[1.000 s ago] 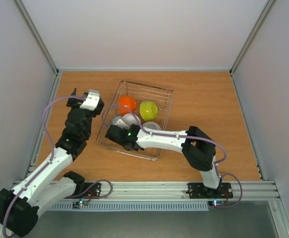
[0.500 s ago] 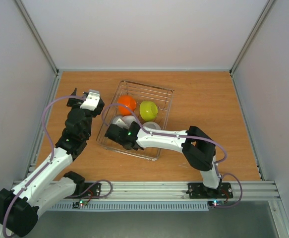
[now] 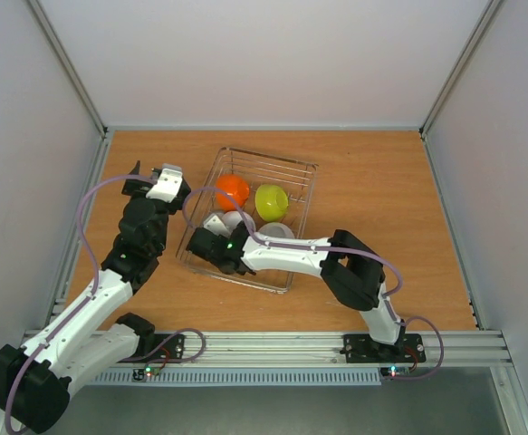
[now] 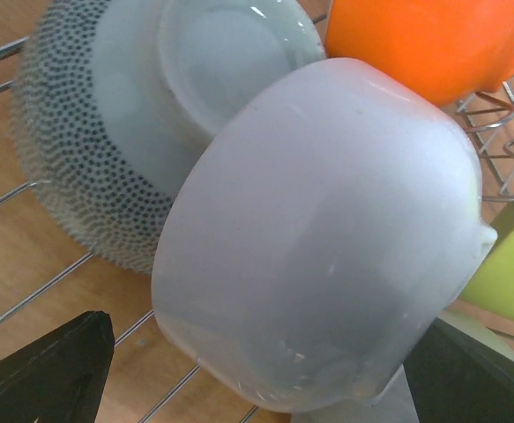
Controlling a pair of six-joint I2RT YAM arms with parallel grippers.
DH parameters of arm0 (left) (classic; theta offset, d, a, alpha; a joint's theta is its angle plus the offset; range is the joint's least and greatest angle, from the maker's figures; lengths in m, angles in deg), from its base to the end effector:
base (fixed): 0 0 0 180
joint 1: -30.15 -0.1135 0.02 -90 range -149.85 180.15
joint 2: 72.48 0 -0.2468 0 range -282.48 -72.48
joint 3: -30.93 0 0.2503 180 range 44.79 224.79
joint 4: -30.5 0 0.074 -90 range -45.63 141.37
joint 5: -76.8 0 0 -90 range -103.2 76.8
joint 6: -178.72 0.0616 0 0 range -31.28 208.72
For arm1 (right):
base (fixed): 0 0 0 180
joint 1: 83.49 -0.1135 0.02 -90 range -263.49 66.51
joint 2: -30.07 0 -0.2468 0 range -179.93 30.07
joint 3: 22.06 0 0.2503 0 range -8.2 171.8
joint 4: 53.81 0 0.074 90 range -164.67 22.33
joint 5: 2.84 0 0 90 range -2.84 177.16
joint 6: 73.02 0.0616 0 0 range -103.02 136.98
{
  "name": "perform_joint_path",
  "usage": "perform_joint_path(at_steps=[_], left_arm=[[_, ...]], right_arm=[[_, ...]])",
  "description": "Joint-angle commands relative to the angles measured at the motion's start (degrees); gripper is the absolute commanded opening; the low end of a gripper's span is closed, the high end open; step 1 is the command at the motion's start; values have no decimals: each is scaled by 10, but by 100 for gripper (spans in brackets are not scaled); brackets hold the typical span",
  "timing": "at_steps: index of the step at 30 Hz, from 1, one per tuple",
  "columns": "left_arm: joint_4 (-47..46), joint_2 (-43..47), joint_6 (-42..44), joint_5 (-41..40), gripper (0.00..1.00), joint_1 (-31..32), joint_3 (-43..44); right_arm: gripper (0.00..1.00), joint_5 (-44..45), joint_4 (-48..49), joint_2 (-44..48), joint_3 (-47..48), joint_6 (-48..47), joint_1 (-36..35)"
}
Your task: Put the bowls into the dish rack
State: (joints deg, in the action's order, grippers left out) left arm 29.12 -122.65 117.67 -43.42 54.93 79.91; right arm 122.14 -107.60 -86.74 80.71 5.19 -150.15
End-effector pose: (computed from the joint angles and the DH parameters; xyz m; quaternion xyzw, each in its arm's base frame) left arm 0.2303 -0.0722 0.2983 0.1433 0.6914 0.2088 0.6766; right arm 0.1993 0.3727 0.1578 -0.5471 0.7616 -0.1773 0.2986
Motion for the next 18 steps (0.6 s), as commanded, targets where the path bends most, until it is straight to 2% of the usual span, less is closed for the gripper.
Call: perform_joint_path(at_steps=[1,6,10,13,16,18], left_arm=[[-30,8,-8,4,96,1,-7],[-29,9,-9,6,97,0,-8],[-29,8,-8,7,96,0,-8],[-29,9,-9,7,96,0,-8],[-28,9,-9,7,96,0,-8],[-27,9,-9,8,96,0,-8]], right_arm=[[90,31,4,-34,23,64,-3],[91,77,-13,-56,43,94,-5],[83,117,-17,-57,40,112,-5],[69,139,-23,-54,36,117,-5],[51,152,-14,-39,16,142,-5],[35,154,-3,-27,3,140,-5]])
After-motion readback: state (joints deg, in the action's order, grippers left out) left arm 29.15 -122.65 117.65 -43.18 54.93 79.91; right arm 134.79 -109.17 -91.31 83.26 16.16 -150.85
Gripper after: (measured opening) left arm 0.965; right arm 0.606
